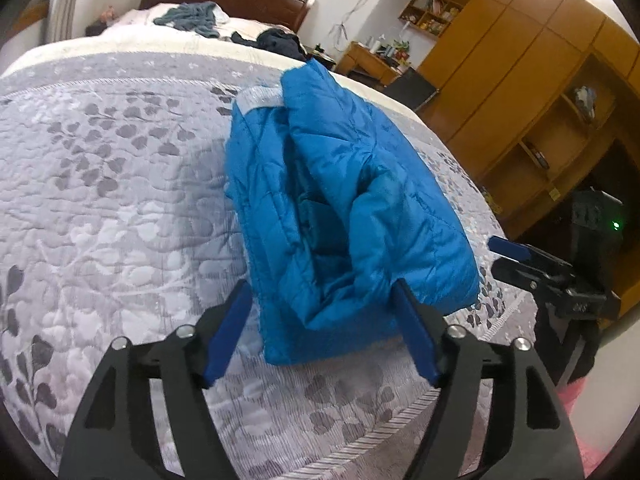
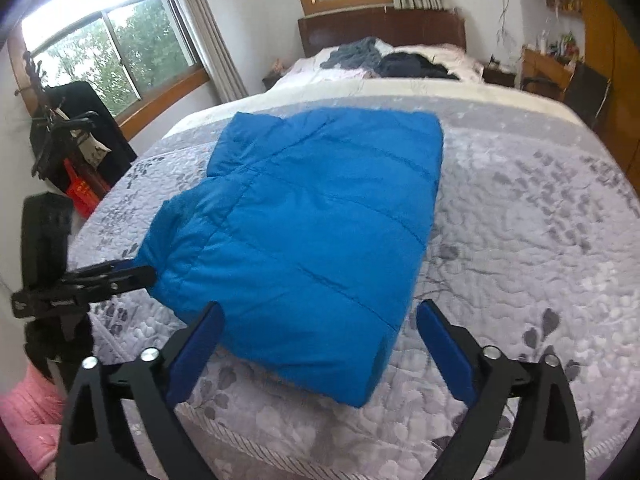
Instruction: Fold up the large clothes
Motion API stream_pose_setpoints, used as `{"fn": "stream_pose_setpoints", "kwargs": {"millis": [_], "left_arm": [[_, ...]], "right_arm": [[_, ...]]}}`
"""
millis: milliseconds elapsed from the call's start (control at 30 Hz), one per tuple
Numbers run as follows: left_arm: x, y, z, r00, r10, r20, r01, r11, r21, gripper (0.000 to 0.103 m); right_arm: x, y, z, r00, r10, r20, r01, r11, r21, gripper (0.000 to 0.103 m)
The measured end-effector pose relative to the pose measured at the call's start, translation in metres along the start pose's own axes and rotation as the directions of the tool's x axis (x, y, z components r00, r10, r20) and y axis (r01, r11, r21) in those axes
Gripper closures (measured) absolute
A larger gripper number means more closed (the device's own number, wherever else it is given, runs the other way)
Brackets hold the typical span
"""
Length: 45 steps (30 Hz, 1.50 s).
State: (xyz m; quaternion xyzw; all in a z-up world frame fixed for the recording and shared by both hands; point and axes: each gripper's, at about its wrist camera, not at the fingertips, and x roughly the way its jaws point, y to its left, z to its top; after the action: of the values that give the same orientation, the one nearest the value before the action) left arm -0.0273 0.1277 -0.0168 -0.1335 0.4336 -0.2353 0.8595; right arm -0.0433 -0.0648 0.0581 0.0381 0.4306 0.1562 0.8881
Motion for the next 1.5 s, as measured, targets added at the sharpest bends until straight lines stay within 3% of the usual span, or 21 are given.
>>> {"fn": "stream_pose_setpoints", "kwargs": {"millis": [67,367,633,733,867,1000,1100,1500], "left_arm": [[-0.006,-0.006,-0.001,1.0,0.025,0.007,-0.026,1.0,0.01,0.024],[-0.03,-0.037,-0.011,0.989,0.138,0.053,-0.141,0.988,0.061,0.014],[-0.039,-0.054,-0.021,0.969,0.235,0.081,-0.243,0.965,0.1,0.012],[-0.042,-0.06,-0.027,0.949,0.299,0.098,-0.31,0.944,0.117,0.011],[-0.045,-0.062,-0.031,0.945,0.312,0.098,-0.321,0.941,0.107,0.009],[-0.05,-0.064,-0.035,0.931,0.348,0.114,-0.359,0.928,0.101,0.008],[-0.05,-0.061,-0.036,0.931,0.349,0.108,-0.358,0.93,0.079,0.008],[-0.052,-0.059,-0.041,0.915,0.391,0.096,-0.396,0.917,0.039,0.008]], "right_arm": [[-0.005,0.003,-0.002,1.0,-0.028,0.011,0.028,1.0,-0.008,0.004],[-0.021,0.018,-0.014,0.995,-0.099,0.03,0.099,0.995,-0.012,0.004],[-0.029,0.027,-0.023,0.988,-0.146,0.05,0.147,0.989,-0.016,0.004],[-0.03,0.028,-0.026,0.986,-0.156,0.059,0.156,0.988,-0.01,0.004],[-0.028,0.027,-0.028,0.985,-0.166,0.051,0.165,0.986,0.019,0.004],[-0.024,0.022,-0.03,0.978,-0.205,0.037,0.204,0.978,0.045,0.004],[-0.023,0.018,-0.031,0.98,-0.197,0.028,0.195,0.978,0.068,0.004],[-0.031,0.026,-0.035,0.969,-0.243,0.035,0.241,0.969,0.054,0.004]]}}
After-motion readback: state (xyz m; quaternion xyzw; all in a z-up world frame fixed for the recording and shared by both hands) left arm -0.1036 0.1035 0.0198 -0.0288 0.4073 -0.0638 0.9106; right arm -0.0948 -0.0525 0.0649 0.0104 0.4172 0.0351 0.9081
